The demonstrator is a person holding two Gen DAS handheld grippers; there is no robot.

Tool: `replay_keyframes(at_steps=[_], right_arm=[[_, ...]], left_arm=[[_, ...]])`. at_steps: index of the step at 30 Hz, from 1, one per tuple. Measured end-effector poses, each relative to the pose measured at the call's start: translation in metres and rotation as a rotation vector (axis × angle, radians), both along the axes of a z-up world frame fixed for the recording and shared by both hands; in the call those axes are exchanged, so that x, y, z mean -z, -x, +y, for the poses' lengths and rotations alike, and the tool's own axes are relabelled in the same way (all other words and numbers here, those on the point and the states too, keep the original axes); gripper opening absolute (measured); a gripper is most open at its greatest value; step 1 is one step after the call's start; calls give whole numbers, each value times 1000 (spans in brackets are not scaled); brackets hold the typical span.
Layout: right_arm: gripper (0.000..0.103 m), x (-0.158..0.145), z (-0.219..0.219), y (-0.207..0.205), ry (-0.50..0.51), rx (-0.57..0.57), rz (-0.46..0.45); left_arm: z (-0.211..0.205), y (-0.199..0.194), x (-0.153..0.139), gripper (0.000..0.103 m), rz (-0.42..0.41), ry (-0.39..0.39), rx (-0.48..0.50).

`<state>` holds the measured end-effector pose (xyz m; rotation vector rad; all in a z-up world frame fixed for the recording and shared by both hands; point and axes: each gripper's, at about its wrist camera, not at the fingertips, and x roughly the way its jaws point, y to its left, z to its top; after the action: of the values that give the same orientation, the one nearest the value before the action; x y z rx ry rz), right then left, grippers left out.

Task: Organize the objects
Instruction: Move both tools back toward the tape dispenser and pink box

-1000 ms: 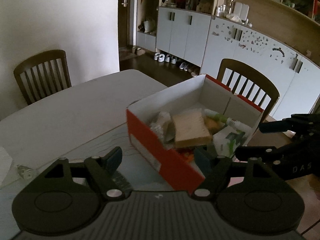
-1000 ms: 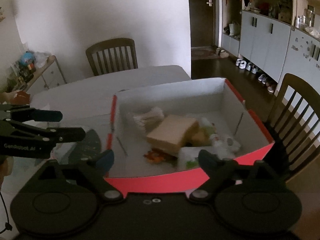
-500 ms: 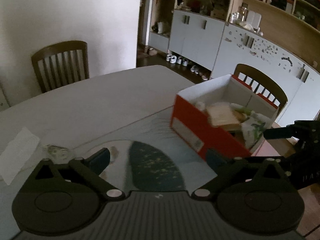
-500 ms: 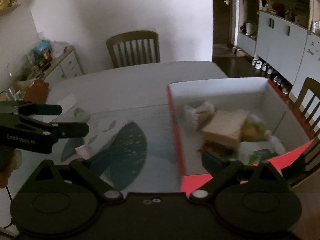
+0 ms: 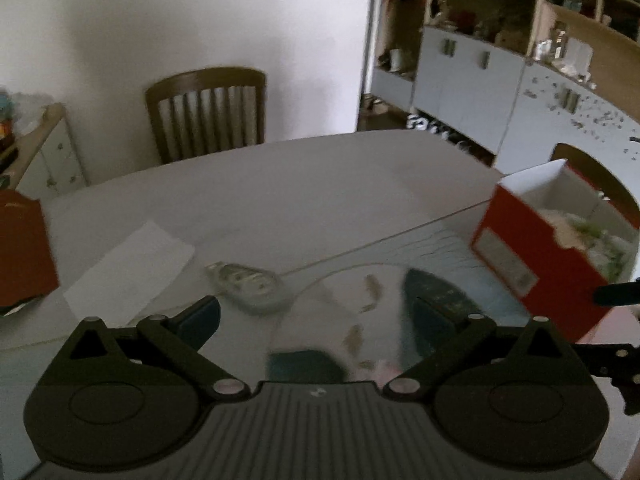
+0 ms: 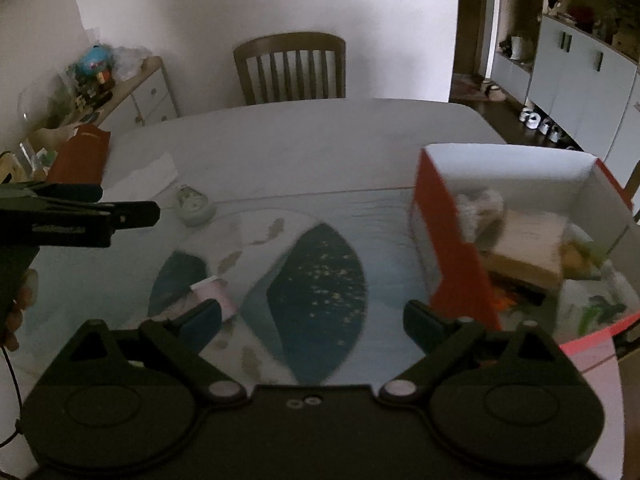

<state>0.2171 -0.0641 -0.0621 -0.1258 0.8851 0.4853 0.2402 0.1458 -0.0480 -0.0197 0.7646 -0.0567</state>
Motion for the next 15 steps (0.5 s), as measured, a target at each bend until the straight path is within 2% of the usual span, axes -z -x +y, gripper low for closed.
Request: replay_keyframes(at_steps=[7, 15], right_arm=[[97, 22, 39, -1, 50, -84, 28], [96, 46, 68, -6, 84, -167, 61]], left_arm=[[29, -12, 27, 103, 43, -31, -38], [40, -44, 61, 103, 99, -54, -90]])
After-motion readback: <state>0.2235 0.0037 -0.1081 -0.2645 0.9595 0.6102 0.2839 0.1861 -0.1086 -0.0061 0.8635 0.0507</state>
